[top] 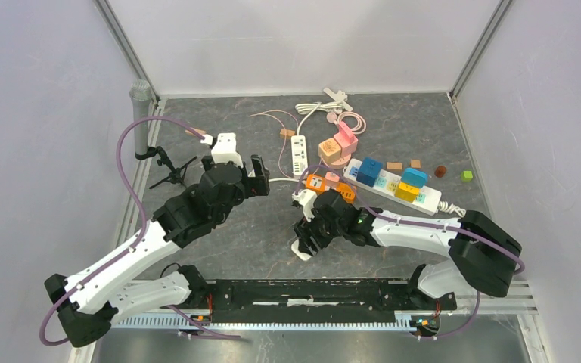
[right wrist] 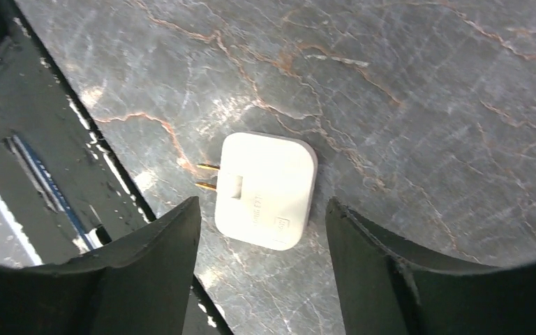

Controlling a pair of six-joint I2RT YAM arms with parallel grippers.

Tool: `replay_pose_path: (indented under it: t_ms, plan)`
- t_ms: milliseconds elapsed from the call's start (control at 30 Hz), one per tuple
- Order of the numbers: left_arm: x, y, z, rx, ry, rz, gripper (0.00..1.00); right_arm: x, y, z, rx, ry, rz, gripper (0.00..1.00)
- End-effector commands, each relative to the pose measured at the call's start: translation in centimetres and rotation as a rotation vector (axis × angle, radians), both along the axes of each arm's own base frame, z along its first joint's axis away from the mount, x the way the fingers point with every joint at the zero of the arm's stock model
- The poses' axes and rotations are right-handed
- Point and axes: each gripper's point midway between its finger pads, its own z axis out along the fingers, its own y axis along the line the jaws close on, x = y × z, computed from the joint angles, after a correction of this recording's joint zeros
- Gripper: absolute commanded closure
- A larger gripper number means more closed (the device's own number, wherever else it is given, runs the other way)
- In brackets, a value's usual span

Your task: Pull the plug off the socket

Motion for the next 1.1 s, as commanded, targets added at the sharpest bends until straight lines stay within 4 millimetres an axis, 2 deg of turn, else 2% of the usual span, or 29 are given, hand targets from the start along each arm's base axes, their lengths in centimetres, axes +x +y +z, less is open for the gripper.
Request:
replay_pose_path:
  t_ms: [0, 100, 167, 300, 433, 533, 633, 733, 900, 1067]
  plan:
    - [0.0, -0.1, 0.6, -0.079, -0.008, 0.03, 0.0, 2.0, -0.6, 1.3, -0.033, -0.078, -0.076, 0.27]
    - [0.0, 0.0, 0.4, -0.075, -0.004, 0.035, 0.0, 3.1, -0.8, 3.0, -0.033, -0.138, -0.104, 0.24]
    - [0.1, -0.1, 0.2, -0.074, -0.001, 0.038, 0.0, 3.9, -0.8, 4.8, -0.022, -0.183, -0.116, 0.24]
    - [0.2, -0.2, -0.2, -0.065, 0.009, 0.039, 0.0, 6.2, -1.7, 9.7, -0.012, -0.311, -0.173, 0.24]
    - [0.4, -0.7, -0.8, -0.058, 0.02, 0.026, 0.0, 9.2, -4.7, 14.1, -0.03, -0.446, -0.313, 0.23]
    - [0.4, -2.3, -1.2, -0.049, 0.038, -0.044, 0.0, 11.6, -8.2, 15.6, -0.079, -0.489, -0.456, 0.21]
    - [0.3, -4.0, -1.8, -0.05, 0.06, -0.117, 0.0, 13.1, -10.1, 15.3, -0.118, -0.477, -0.517, 0.19]
    - [0.4, -5.2, -2.8, -0.057, 0.096, -0.147, 0.0, 13.8, -10.8, 14.3, -0.157, -0.454, -0.509, 0.18]
    - [0.6, -6.5, -5.0, -0.077, 0.174, -0.141, 0.0, 14.8, -10.5, 12.4, -0.177, -0.429, -0.383, 0.19]
    - [0.4, -8.1, -6.8, -0.09, 0.243, -0.172, 0.0, 16.4, -9.7, 11.4, -0.21, -0.503, -0.251, 0.22]
